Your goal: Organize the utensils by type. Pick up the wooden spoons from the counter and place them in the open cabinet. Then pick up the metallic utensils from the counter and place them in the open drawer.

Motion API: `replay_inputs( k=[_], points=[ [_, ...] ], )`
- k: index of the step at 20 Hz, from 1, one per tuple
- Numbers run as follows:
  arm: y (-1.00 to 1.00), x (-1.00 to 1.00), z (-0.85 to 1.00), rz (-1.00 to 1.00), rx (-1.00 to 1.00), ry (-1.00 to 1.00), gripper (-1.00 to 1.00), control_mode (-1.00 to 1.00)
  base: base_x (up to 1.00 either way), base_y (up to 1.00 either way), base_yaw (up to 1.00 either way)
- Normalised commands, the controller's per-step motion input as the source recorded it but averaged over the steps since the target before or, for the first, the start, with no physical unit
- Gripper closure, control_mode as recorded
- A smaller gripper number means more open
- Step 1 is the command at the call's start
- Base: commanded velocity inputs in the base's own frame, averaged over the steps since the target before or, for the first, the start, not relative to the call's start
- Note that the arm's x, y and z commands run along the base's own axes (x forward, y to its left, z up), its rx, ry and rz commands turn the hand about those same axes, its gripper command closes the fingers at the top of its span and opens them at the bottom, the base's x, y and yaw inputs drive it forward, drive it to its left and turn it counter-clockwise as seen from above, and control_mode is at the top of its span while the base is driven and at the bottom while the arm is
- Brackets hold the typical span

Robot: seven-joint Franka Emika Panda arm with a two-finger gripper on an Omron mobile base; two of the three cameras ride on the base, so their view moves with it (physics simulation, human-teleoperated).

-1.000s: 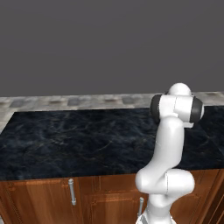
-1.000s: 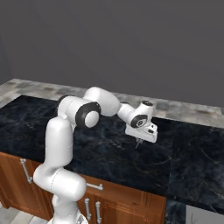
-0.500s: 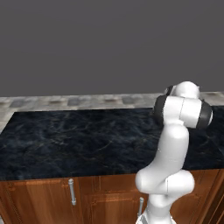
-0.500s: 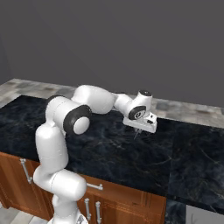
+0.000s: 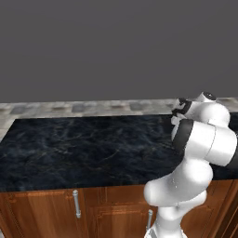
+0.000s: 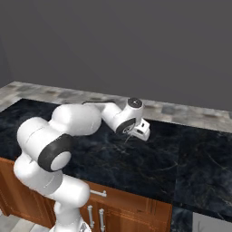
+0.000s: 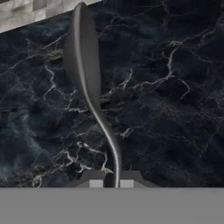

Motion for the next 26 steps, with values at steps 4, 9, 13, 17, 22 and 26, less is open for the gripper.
replay_inputs(
  k=[4, 9, 13, 17, 22, 26],
  points=[
    [0.61, -0.36, 0.50, -0.02, -0.15, 0.05, 1.00, -1.00, 0.00, 0.00, 0.00],
    [0.57, -0.42, 0.47, 0.00, -0.18, 0.10, 1.00, -1.00, 0.00, 0.00, 0.00],
    [0.59, -0.50, 0.22, 0.00, -0.05, 0.00, 1.00, -1.00, 0.00, 0.00, 0.00],
    [0.50, -0.52, 0.17, 0.00, 0.00, 0.00, 1.00, -1.00, 0.00, 0.00, 0.00],
    [0.49, -0.48, 0.23, 0.00, 0.00, 0.00, 1.00, -1.00, 0.00, 0.00, 0.00],
    [0.53, -0.41, 0.24, 0.00, 0.00, 0.00, 1.00, -1.00, 0.00, 0.00, 0.00]
  ],
)
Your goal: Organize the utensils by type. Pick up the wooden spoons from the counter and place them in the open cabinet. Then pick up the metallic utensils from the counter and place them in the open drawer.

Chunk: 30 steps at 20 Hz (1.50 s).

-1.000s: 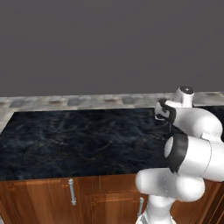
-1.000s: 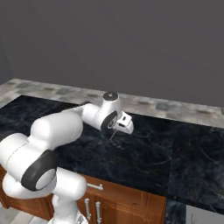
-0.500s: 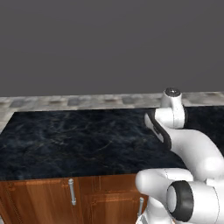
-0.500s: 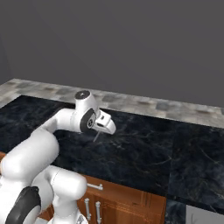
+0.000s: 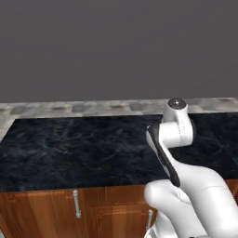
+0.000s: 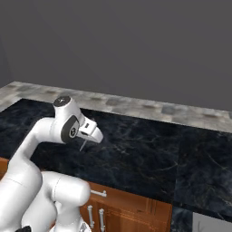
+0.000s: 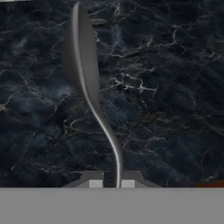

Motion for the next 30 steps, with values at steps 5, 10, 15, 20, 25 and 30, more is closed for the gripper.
replay_inputs(
  k=[5, 10, 15, 20, 25, 30],
  points=[
    [0.21, -0.13, 0.05, 0.04, -0.02, -0.11, 1.00, -1.00, 0.00, 0.00, 0.00],
    [0.00, 0.00, 0.00, 0.00, 0.00, 0.00, 1.00, 1.00, -0.27, 0.04, 0.04],
    [0.00, 0.00, 0.00, 0.00, 0.00, 0.00, 1.00, 1.00, -0.54, 0.35, 0.26],
    [0.00, 0.00, 0.00, 0.00, 0.00, 0.00, 1.00, 1.00, -0.28, 0.61, 0.95],
    [0.00, 0.00, 0.00, 0.00, 0.00, 0.00, 1.00, 1.00, -0.26, 0.51, 1.00],
    [0.00, 0.00, 0.00, 0.00, 0.00, 0.00, 1.00, 1.00, -0.17, 0.57, 0.98]
  ],
)
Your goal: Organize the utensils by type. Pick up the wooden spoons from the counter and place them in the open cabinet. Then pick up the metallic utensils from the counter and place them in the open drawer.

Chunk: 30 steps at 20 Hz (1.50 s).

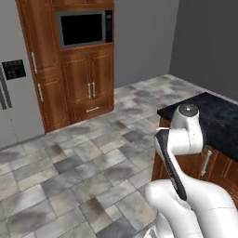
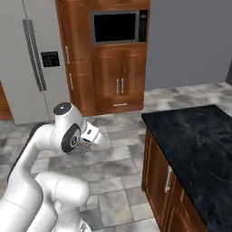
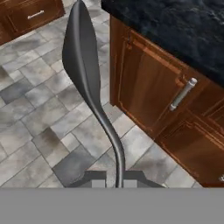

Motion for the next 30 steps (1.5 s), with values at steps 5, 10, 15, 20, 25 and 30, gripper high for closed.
replay_inputs(
  k=[5, 10, 15, 20, 25, 30],
  points=[
    [0.00, 0.00, 0.00, 0.00, 0.00, 0.00, 1.00, 1.00, -0.02, 0.66, 0.85],
    [0.00, 0.00, 0.00, 0.00, 0.00, 0.00, 1.00, 1.00, 0.36, 0.70, 0.53],
    [0.00, 0.00, 0.00, 0.00, 0.00, 0.00, 1.00, 1.00, 0.94, 0.77, 0.02],
    [0.00, 0.00, 0.00, 0.00, 0.00, 0.00, 1.00, 1.00, 1.00, 0.64, 0.00],
    [0.00, 0.00, 0.00, 0.00, 0.00, 0.00, 1.00, 1.00, 1.00, 0.63, 0.00],
    [0.00, 0.00, 0.00, 0.00, 0.00, 0.00, 1.00, 1.00, 1.00, 0.72, 0.00]
  ],
)
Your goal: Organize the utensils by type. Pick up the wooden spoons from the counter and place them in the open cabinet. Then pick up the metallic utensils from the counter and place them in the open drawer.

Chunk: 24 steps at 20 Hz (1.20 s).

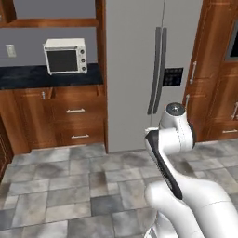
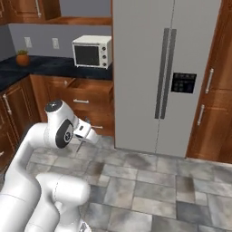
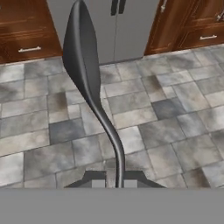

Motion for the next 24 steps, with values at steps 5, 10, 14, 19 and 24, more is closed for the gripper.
replay_inputs(
  k=[5, 10, 14, 19, 24],
  points=[
    [0.00, 0.00, 0.00, 0.00, 0.00, 0.00, 1.00, 1.00, 1.00, 0.68, -0.02],
    [0.00, 0.00, 0.00, 0.00, 0.00, 0.00, 1.00, 1.00, 0.87, 0.59, -0.30],
    [0.00, 0.00, 0.00, 0.00, 0.00, 0.00, 1.00, 1.00, 0.58, 0.63, -0.47],
    [0.00, 0.00, 0.00, 0.00, 0.00, 0.00, 1.00, 1.00, 0.13, 0.80, -0.43],
    [0.00, 0.00, 0.00, 0.00, 0.00, 0.00, 1.00, 1.00, 0.33, 0.97, -0.15]
  ],
)
